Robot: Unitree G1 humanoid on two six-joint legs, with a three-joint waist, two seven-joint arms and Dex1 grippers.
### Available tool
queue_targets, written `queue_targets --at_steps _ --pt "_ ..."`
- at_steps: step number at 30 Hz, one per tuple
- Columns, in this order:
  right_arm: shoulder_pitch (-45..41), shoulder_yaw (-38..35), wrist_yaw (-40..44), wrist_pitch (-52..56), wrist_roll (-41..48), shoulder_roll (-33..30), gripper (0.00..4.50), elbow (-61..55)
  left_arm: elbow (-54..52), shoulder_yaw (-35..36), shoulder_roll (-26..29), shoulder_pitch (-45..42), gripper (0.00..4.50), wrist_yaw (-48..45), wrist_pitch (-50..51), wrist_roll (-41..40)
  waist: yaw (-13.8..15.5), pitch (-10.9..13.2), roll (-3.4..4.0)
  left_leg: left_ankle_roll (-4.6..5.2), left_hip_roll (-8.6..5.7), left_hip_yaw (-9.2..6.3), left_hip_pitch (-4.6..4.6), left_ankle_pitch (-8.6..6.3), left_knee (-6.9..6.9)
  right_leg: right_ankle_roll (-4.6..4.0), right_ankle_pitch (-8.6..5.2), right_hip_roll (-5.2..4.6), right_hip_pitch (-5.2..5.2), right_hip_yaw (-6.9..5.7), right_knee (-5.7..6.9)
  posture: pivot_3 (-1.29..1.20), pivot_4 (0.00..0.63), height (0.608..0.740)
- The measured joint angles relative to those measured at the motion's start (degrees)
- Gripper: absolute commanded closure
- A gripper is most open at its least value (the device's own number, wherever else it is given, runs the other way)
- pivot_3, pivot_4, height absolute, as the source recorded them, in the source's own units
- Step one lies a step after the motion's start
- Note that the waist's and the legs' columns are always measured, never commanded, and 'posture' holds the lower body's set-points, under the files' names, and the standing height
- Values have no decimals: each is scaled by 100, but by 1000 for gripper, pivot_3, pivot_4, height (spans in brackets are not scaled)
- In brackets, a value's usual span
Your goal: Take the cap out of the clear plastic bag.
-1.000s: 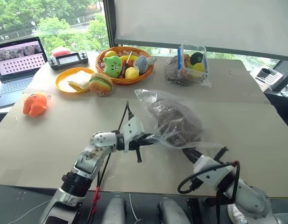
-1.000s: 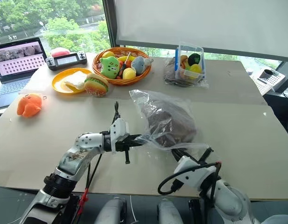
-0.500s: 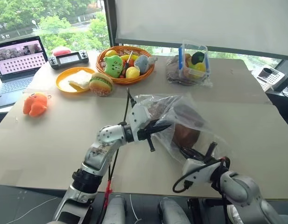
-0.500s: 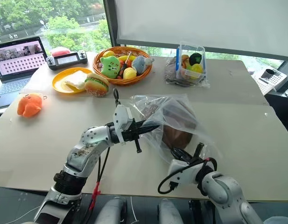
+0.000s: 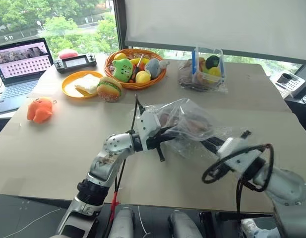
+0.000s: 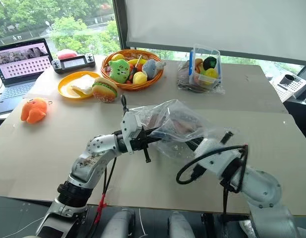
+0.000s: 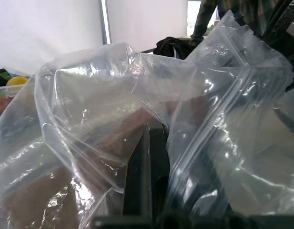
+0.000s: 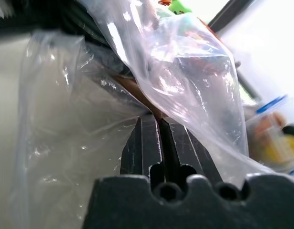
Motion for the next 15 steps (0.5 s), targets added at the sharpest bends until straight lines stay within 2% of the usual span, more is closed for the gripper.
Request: queue_targets --at_steps 6,8,12,15 --pt "1070 -1253 -527 275 3505 -1271 4464 -97 -56 -108 50 67 4500 -34 7 0 -9 0 1 1 0 2 6 0 -1 0 -1 0 8 2 -2 0 150 740" --pt "1350 -1675 -774 191 4347 -1544 4464 -146 -59 -114 57 68 4500 -39 4 -1 -9 0 0 1 0 1 4 0 -1 1 -1 0 8 2 -2 0 150 740" --pt "1154 -2145 -1665 49 5153 -1497 4464 -243 -62 -101 55 29 4500 -29 -18 -4 -37 -1 0 1 0 1 6 0 1 4 -1 1 8 4 -1 0 150 740" --pt "1087 -2199 -2080 -9 5638 -1462 4464 -262 -62 -78 57 20 4500 -19 -37 -4 -23 0 0 1 0 0 4 0 1 4 -2 1 7 4 -3 0 150 740"
